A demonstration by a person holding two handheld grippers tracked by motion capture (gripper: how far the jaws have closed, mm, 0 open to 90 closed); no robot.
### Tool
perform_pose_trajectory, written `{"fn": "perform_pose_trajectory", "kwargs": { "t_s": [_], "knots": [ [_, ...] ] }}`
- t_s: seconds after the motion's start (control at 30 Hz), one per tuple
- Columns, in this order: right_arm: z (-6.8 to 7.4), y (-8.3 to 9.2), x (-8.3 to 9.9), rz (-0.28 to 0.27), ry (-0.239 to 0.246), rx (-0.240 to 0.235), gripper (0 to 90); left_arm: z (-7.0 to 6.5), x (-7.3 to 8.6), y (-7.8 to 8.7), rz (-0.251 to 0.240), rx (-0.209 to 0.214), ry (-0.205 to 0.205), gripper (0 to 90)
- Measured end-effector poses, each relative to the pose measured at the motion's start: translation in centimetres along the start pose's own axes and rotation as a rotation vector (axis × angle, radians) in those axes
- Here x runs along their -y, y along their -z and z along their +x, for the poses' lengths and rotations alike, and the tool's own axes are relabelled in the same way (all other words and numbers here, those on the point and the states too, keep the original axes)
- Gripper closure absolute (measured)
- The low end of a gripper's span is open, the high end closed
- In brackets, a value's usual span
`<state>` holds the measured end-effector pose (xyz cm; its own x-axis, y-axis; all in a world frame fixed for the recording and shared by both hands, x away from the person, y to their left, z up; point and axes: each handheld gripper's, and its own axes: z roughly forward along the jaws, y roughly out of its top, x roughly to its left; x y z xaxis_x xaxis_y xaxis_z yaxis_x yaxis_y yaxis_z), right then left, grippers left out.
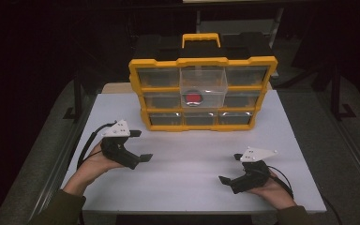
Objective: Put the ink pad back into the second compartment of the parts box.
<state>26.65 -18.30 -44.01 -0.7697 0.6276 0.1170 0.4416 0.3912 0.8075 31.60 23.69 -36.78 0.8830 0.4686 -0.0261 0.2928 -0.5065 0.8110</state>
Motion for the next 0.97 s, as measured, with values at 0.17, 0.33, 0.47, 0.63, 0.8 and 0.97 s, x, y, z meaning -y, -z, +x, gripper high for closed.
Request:
{"fn": "perform_pose_trajectory", "kwargs": {
  "t_s": [0.17, 0.33, 0.47, 0.63, 0.8, 0.97],
  "knots": [
    [0.0, 0.0, 0.0, 0.0, 0.002, 0.002, 0.0, -0.5, 2.1, -0.2, -0.013, -0.015, 0.007, 0.0],
    [0.0, 0.0, 0.0, 0.002, 0.001, 0.002, 0.0, -0.8, 3.8, -0.5, -0.023, -0.014, 0.018, 0.0],
    [0.0, 0.0, 0.0, 0.0, 0.003, 0.003, 0.0, -1.1, 5.0, -0.6, -0.047, -0.015, 0.032, 0.0],
    [0.0, 0.0, 0.0, 0.004, 0.003, 0.002, 0.0, -1.1, 7.0, -0.5, -0.062, -0.023, 0.06, 0.0],
    [0.0, -0.1, 0.0, 0.005, 0.009, 0.002, 0.0, -1.1, 8.4, -0.5, -0.051, -0.038, 0.092, 0.0],
    [0.0, -0.2, 0.2, 0.018, 0.013, 0.005, 0.0, -0.9, 8.6, -0.5, -0.058, -0.042, 0.092, 0.0]
  ]
}}
